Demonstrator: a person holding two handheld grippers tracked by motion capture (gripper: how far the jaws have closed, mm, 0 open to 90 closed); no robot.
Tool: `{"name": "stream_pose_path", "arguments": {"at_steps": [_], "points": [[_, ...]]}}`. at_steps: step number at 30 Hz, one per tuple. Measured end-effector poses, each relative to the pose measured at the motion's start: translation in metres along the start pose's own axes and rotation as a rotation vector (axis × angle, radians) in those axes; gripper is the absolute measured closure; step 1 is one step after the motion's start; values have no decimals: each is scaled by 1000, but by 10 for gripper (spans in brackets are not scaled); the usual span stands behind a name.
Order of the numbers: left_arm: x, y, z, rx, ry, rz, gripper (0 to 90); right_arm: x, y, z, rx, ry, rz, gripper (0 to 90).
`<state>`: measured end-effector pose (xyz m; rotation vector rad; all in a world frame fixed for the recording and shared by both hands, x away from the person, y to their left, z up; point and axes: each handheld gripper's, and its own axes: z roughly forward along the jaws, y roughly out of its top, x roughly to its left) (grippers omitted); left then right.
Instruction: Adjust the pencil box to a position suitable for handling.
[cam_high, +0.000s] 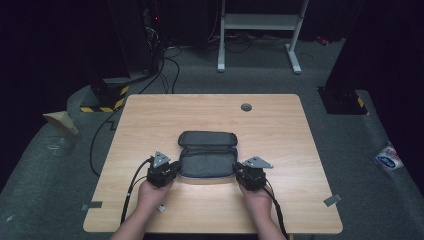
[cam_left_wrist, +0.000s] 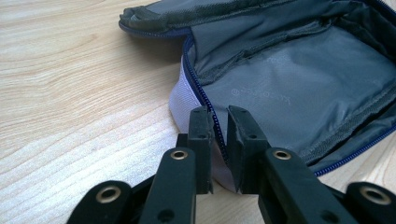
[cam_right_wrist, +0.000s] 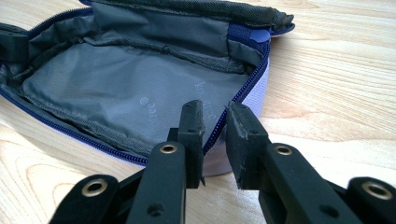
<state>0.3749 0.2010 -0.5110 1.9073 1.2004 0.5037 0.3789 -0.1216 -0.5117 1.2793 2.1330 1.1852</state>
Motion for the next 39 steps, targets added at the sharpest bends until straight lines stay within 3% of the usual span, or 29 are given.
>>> {"name": "stream_pose_path", "arguments": {"at_steps": [13,28,33,39], "points": [[-1,5,-2,-45,-3,-10,588,-2,10,-4,-31,20,15,631],[-2,8,-21,-107,-9,0,562,3,18,-20,-84,23,-3,570],[7,3,-33,-117,3,15,561,-3,13,-27,-74,10,-5,553],[26,-12,-51,-78,17,25,558,-17,-1,-38,-57,-31,-1,540]]}}
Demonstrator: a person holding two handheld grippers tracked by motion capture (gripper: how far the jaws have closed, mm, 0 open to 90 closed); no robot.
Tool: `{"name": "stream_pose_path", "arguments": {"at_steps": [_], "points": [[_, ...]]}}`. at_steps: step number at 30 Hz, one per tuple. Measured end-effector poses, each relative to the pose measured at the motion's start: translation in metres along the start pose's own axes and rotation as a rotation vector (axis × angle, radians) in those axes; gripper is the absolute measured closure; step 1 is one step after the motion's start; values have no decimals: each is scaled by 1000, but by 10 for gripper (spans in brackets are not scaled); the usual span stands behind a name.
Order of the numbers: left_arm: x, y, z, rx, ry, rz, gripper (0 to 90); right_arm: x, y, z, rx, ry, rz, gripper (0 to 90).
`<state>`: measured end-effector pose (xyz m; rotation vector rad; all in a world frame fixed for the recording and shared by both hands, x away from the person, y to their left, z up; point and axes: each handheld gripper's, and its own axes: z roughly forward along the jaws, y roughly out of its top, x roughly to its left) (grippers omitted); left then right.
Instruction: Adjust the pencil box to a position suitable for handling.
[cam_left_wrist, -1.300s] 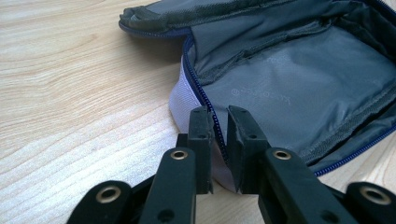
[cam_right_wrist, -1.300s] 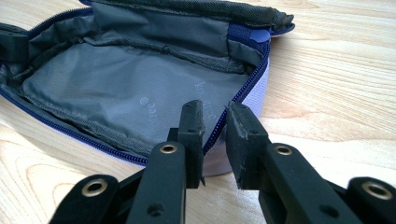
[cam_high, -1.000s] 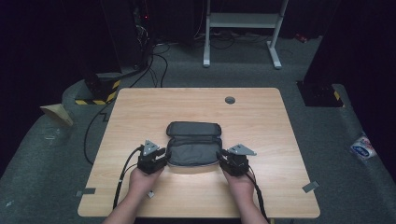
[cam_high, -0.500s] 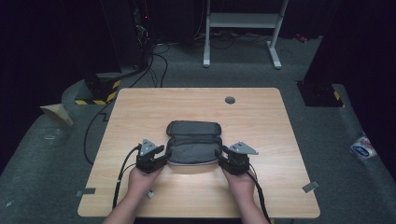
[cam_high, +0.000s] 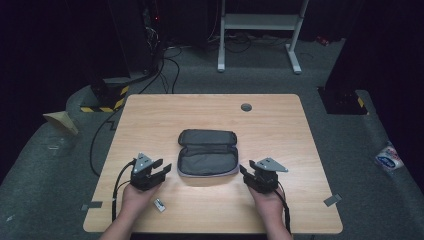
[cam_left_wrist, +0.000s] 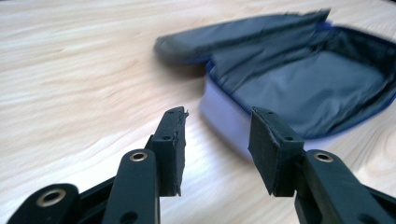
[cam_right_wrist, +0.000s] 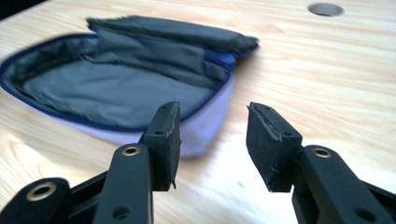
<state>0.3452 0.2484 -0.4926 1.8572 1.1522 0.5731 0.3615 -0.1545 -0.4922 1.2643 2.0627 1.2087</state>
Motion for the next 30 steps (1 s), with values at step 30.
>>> {"name": "stream_pose_path", "arguments": {"at_steps": [30], "points": [[-11,-66,-54,211,-83,55,382,-28,-43,-18,123,-70,19,486]]}}
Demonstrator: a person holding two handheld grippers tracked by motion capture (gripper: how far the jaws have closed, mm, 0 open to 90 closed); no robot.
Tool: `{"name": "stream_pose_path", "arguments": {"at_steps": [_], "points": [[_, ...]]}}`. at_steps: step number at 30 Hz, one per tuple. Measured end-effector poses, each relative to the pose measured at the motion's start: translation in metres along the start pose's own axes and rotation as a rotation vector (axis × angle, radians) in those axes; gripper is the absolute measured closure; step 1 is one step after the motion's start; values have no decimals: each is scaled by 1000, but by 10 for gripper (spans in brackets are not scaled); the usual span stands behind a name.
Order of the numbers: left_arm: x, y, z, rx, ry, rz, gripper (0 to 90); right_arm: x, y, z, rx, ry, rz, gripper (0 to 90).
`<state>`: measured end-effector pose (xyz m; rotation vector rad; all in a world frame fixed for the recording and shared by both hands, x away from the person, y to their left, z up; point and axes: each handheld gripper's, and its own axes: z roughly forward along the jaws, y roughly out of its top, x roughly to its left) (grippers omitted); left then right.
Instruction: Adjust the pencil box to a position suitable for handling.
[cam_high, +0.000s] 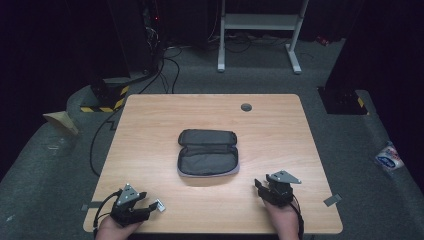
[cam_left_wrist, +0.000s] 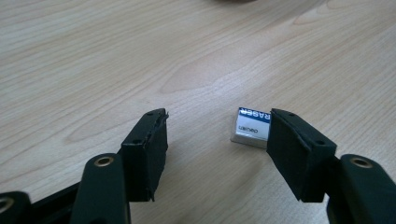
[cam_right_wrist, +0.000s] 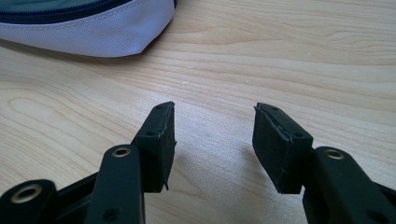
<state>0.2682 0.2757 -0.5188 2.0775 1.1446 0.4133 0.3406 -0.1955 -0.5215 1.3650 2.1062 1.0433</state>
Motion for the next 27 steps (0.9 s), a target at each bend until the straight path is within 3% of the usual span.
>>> {"name": "stream_pose_path", "arguments": {"at_steps": [9,17,27], "points": [[-8,7,12,-5,-17,28,389,0,1,1,7,0,0,487],[-21,20,25,-23,-20,82,422,1,1,2,11,-1,-1,487],[-15,24,32,-28,1,73,560,1,1,2,13,0,0,487]]}}
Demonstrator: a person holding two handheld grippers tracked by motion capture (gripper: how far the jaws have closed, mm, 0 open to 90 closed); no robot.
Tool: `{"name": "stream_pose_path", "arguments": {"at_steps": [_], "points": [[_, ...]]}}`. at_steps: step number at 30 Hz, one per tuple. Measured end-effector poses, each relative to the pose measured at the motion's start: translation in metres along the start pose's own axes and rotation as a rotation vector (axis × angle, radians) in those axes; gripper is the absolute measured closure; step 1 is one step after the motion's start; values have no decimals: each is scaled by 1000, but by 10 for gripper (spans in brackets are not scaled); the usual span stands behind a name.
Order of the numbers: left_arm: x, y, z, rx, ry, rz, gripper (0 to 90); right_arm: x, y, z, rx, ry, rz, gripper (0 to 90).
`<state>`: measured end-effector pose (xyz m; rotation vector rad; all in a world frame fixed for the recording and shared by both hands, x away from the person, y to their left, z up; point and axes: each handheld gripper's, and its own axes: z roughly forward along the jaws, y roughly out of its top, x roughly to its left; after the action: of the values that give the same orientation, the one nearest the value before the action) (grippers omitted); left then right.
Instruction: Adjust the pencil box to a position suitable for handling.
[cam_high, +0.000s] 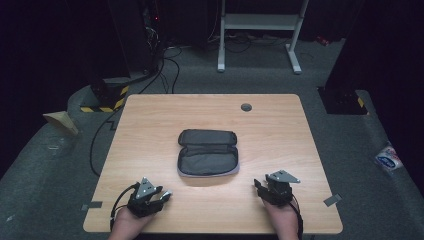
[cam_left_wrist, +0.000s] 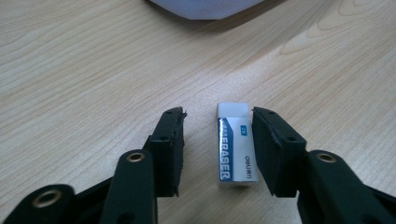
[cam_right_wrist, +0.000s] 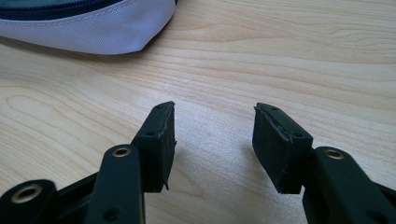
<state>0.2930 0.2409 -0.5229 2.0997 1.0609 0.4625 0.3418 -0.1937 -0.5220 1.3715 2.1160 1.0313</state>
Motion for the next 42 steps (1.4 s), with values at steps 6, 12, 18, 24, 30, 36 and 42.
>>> {"name": "stream_pose_path", "arguments": {"at_steps": [6,12,18,24,30,36,42], "points": [[0,-3,-3,3,22,12,627,0,0,0,3,2,-4,487],[4,-4,-4,-6,26,13,690,2,0,1,7,-6,-25,488],[4,-4,-2,-19,21,20,723,3,1,1,10,-23,-46,484],[12,-1,2,-28,23,-3,723,-1,1,0,15,-34,-37,473],[19,5,11,-47,38,-25,723,-17,1,-1,42,-65,-24,451],[24,12,12,-74,35,-41,726,-30,0,-3,67,-75,-23,387],[27,23,14,-100,60,-69,727,-31,-2,-3,64,-72,-22,327]]}}
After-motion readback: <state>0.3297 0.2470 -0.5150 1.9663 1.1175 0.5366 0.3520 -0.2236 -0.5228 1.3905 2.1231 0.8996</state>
